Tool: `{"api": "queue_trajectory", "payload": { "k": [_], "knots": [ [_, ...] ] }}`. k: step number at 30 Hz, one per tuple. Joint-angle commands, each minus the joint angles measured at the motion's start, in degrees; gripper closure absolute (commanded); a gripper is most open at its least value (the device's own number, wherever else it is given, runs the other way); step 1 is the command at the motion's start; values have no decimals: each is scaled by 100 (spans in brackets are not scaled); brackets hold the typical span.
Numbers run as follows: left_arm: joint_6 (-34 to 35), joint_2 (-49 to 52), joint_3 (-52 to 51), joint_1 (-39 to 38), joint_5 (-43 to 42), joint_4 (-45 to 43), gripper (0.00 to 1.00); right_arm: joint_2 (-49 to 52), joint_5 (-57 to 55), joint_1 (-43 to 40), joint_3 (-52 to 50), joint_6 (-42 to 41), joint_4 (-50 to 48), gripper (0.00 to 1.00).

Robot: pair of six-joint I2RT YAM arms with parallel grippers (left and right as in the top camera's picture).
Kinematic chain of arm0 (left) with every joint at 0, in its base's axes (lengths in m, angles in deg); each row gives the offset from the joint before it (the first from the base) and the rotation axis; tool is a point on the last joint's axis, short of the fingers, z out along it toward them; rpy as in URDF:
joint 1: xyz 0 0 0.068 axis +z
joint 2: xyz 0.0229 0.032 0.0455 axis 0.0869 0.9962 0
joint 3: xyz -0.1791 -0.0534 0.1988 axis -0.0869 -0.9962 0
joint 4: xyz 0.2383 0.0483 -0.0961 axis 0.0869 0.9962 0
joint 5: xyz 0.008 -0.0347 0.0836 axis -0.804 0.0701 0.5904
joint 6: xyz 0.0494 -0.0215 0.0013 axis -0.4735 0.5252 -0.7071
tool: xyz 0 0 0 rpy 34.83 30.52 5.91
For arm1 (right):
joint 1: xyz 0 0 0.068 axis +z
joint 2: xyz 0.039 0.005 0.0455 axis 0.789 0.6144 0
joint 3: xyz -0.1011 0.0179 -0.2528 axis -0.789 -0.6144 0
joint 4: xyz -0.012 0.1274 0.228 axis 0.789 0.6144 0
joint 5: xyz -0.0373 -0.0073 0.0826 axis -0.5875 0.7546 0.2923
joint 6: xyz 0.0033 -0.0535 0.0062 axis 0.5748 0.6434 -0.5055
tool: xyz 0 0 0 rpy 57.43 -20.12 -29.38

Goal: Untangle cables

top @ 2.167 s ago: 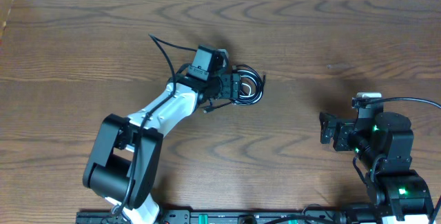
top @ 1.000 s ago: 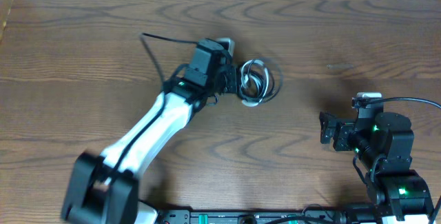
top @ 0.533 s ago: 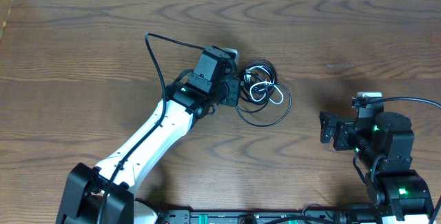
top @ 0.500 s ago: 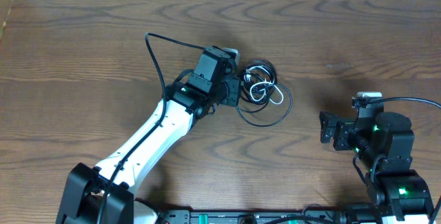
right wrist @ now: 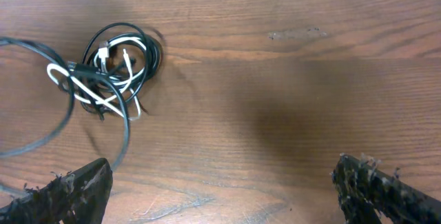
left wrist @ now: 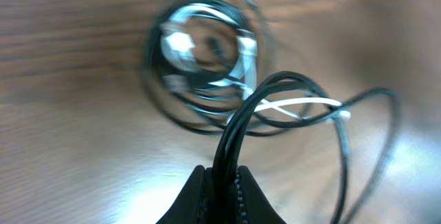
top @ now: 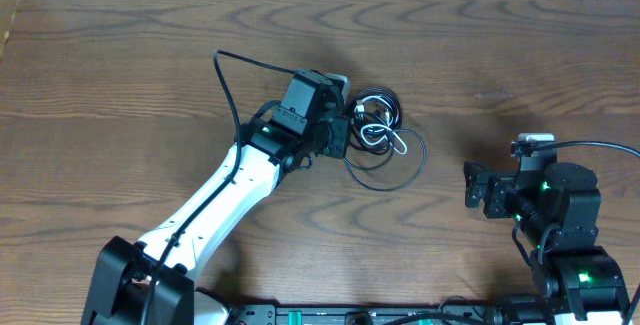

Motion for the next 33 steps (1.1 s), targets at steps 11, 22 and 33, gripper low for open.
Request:
{"api": "queue_trajectory", "payload": {
  "k": [11,22,33],
  "knots": [
    [-763,-92,20,-17,-2302,-2,93,505,1858,17,116,354,-568,1],
    [-761,-94,20,68,-2638,-225,92,2028,2557,24,116,448,-1541,6],
    [-391,-146,63,225,-2618,-1108,92,2817,3429,28,116,435,-2159,3]
  ]
}}
